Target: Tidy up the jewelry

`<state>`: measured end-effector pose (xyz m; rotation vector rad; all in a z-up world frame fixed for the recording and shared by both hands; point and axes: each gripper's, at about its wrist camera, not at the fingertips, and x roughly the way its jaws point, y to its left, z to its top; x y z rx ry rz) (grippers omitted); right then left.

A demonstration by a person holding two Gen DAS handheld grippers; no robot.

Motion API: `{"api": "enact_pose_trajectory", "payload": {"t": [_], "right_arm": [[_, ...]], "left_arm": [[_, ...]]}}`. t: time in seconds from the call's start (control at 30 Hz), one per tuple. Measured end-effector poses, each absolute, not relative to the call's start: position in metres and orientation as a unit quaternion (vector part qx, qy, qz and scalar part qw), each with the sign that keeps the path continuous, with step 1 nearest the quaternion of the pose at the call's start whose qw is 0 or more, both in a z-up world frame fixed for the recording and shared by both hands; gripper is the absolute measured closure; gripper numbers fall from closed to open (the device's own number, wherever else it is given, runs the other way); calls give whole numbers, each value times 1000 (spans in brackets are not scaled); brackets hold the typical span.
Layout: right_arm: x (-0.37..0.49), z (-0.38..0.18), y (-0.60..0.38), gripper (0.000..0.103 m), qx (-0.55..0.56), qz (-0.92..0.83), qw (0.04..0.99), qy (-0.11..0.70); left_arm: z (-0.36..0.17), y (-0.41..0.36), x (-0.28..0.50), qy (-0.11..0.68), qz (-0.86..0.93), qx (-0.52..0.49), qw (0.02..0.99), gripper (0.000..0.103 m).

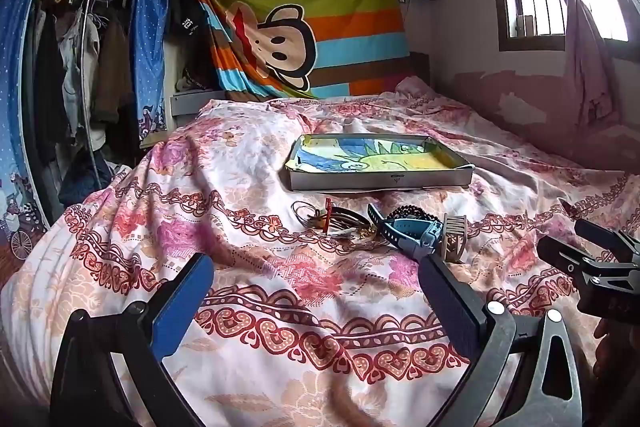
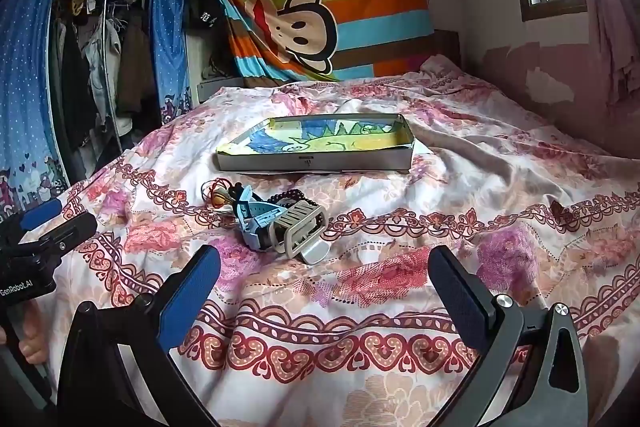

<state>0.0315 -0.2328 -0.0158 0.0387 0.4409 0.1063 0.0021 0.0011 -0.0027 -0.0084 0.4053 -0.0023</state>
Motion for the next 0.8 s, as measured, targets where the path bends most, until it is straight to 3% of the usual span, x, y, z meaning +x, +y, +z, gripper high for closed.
{"api": "enact_pose_trajectory", "payload": {"t": [0.8], "right_arm": [[34, -16, -232, 1, 22, 52, 973, 222]], "left_arm": [[-2, 0, 2, 201, 0, -4, 980, 0]]}}
